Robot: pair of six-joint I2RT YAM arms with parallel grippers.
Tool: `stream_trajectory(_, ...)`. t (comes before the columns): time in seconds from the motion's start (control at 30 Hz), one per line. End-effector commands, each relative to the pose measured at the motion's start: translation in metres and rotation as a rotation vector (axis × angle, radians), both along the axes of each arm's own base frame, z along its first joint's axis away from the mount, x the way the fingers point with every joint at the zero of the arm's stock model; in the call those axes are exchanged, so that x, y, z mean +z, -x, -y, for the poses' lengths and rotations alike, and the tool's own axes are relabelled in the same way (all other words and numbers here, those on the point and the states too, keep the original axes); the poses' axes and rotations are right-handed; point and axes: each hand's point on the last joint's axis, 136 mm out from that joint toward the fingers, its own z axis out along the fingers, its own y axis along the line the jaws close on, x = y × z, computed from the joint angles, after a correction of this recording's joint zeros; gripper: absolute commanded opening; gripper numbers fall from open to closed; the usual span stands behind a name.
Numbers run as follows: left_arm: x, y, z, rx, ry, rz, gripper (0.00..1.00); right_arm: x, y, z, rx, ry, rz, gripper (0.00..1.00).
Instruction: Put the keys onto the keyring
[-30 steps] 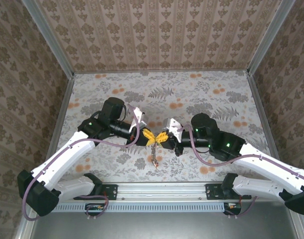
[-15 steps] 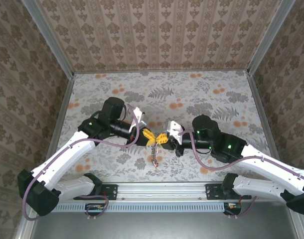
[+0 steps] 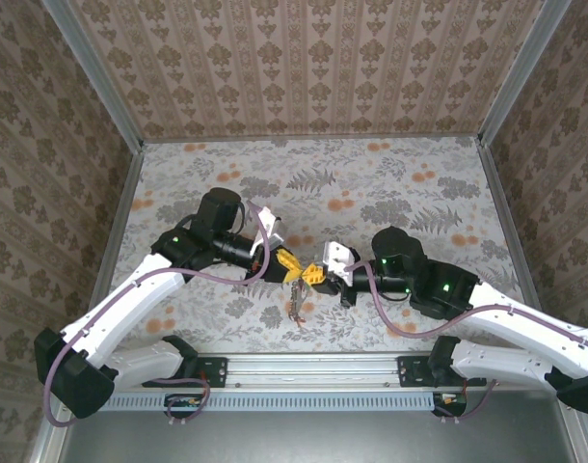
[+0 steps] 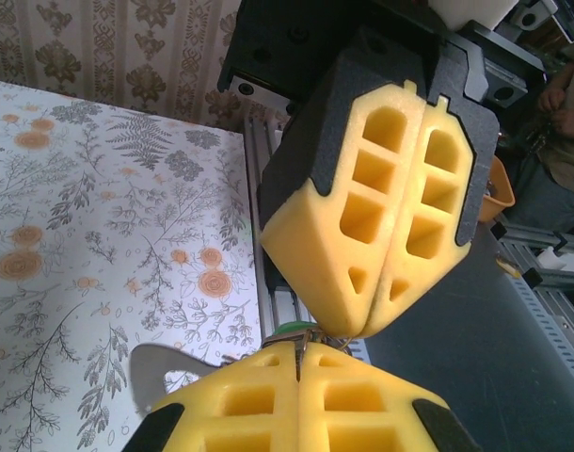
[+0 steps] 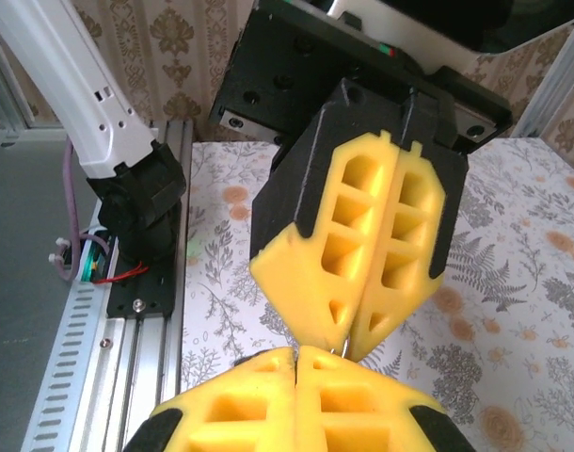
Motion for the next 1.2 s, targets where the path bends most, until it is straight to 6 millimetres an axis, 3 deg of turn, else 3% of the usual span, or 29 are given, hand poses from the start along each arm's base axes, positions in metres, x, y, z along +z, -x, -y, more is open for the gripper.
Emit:
stream_trajectory(0.0, 0.005, -0.014, 0.003, 0.043, 0.015, 0.044, 0.00, 0.000, 0.026, 0.000, 0.115, -0.001, 0.001, 0.00)
stream_trajectory(0.3, 0.006, -0.015, 0.004, 0.046, 0.017, 0.045, 0.00, -0.005, 0.020, 0.000, 0.076, 0.019, 0.012, 0.00)
stream_trajectory(0.43, 0.006, -0.016, 0.004, 0.055, 0.015, 0.051, 0.00, -0.005, 0.019, 0.007, 0.025, -0.006, 0.005, 0.26)
stream_trajectory(0.63, 0.009, -0.019, 0.003, 0.080, 0.017, 0.079, 0.00, -0.002, 0.023, 0.020, -0.018, -0.023, -0.021, 0.31)
stream_trajectory(0.83, 0.022, -0.010, 0.000, 0.088, 0.055, 0.134, 0.00, 0.025, 0.004, 0.027, -0.143, -0.109, -0.008, 0.33)
stream_trajectory(1.17, 0.041, 0.018, -0.001, 0.071, 0.129, 0.200, 0.00, 0.063, 0.009, 0.015, -0.085, -0.229, -0.005, 0.35)
